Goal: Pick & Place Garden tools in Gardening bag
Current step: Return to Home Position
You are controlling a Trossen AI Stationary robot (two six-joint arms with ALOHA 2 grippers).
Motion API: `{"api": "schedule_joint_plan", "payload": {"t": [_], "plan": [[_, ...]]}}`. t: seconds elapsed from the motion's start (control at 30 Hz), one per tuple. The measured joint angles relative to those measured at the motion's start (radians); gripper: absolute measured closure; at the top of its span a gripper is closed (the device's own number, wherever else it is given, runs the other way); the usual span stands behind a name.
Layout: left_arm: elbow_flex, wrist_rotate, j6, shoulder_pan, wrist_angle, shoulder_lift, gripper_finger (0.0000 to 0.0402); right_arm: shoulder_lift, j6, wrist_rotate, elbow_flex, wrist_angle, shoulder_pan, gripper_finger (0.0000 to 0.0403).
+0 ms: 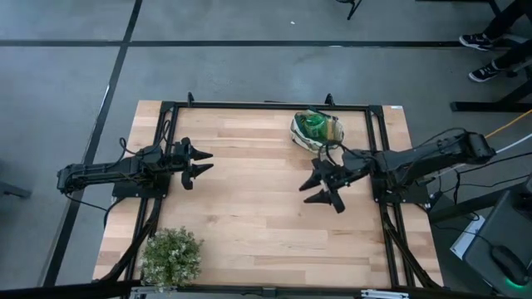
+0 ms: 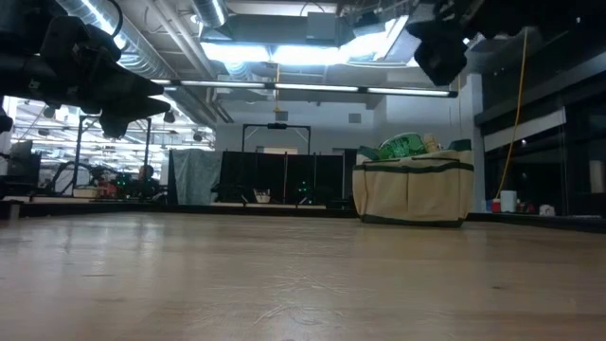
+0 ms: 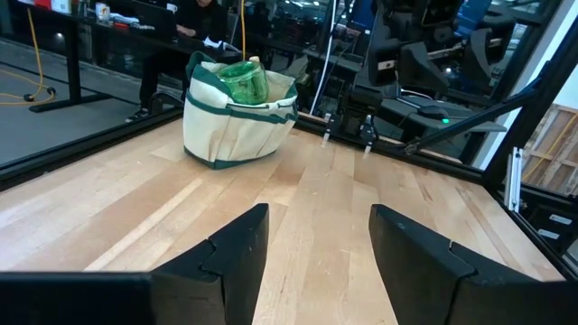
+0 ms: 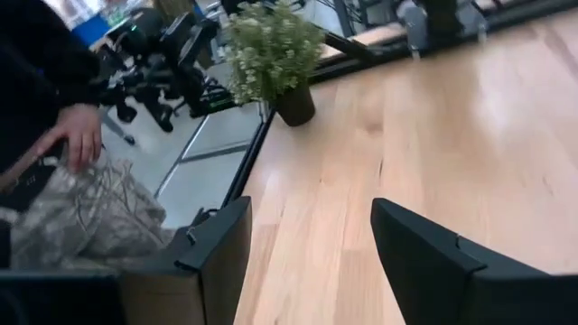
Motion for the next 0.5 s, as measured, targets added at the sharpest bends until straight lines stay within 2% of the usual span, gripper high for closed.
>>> {"api": "schedule_joint_plan", "payload": {"t": [0.2, 0.5], "plan": [[0.0, 0.0, 0.0, 0.0, 0.0, 0.0, 0.021, -0.083, -0.143, 0.001, -0.01, 0.002, 0.012, 0.0171], [0.0, 0.0, 0.0, 0.0, 0.0, 0.0, 0.021, -0.425, -0.123, 0.127, -0.24, 0.088, 0.001, 0.0171]]}}
